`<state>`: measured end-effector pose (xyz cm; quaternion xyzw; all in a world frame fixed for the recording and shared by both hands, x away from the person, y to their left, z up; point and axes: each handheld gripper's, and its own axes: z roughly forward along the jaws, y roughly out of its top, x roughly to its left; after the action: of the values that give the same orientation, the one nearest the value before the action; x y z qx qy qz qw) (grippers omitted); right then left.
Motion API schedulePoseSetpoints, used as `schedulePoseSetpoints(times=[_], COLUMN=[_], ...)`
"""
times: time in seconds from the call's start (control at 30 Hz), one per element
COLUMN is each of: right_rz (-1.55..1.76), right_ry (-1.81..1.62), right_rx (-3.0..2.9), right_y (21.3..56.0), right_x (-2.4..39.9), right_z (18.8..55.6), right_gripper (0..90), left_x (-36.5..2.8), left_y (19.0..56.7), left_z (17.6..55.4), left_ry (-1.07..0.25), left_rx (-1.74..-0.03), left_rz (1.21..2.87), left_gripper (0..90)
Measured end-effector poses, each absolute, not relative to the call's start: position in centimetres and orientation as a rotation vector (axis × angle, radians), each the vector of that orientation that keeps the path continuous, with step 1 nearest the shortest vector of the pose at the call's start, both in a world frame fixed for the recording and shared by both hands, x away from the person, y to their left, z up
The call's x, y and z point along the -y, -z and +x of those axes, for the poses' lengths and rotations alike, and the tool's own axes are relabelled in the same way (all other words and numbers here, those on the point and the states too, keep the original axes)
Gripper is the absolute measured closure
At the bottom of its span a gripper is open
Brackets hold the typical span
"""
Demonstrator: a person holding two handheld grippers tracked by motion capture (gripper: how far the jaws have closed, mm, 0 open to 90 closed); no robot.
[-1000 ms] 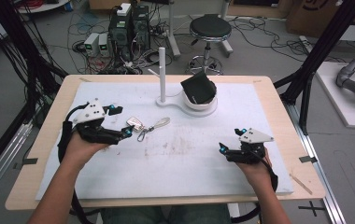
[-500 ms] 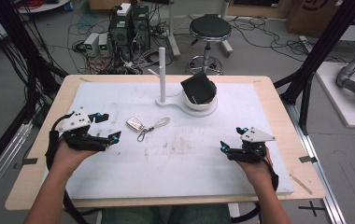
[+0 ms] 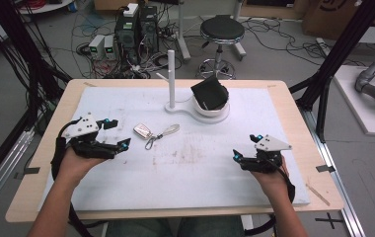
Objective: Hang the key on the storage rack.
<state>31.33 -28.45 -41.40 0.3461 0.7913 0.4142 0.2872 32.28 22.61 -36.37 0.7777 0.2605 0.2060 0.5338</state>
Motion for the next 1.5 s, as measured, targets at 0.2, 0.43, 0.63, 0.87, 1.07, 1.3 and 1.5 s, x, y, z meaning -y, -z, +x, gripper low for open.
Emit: schedulePoseSetpoints(times=[0.2,0.43,0.63,0.87,1.07,1.3,1.5], right_rz=[0.932,0.918,0.921,0.925,0.926,0.932,0.921], right_ry=[-1.103,-1.111,-1.114,-1.115,-1.107,-1.104,-1.104], right_rx=[-2.116,-2.117,-2.124,-2.129,-2.131,-2.132,-2.133], right_y=[41.4,41.2,41.4,41.4,41.5,41.7,41.6], right_x=[28.3,28.0,28.1,28.1,28.2,28.4,28.3], right_z=[31.5,31.3,31.3,31.3,31.2,31.2,31.1], right_gripper=[19.7,19.7,19.7,19.7,19.7,19.7,19.7], left_x=[-22.0,-19.7,-16.8,-14.0,-13.0,-12.3,-12.0], left_y=[36.9,37.6,39.5,42.1,44.0,44.8,44.8], left_z=[32.7,34.0,36.4,39.5,41.3,41.6,40.9], left_ry=[-0.477,-0.480,-0.443,-0.397,-0.375,-0.362,-0.432], left_rx=[-0.623,-0.635,-0.661,-0.727,-0.801,-0.801,-0.759], left_rz=[1.884,1.920,1.988,2.059,2.113,2.162,2.180], left_gripper=[19.7,19.8,20.0,20.5,26.3,52.8,81.2])
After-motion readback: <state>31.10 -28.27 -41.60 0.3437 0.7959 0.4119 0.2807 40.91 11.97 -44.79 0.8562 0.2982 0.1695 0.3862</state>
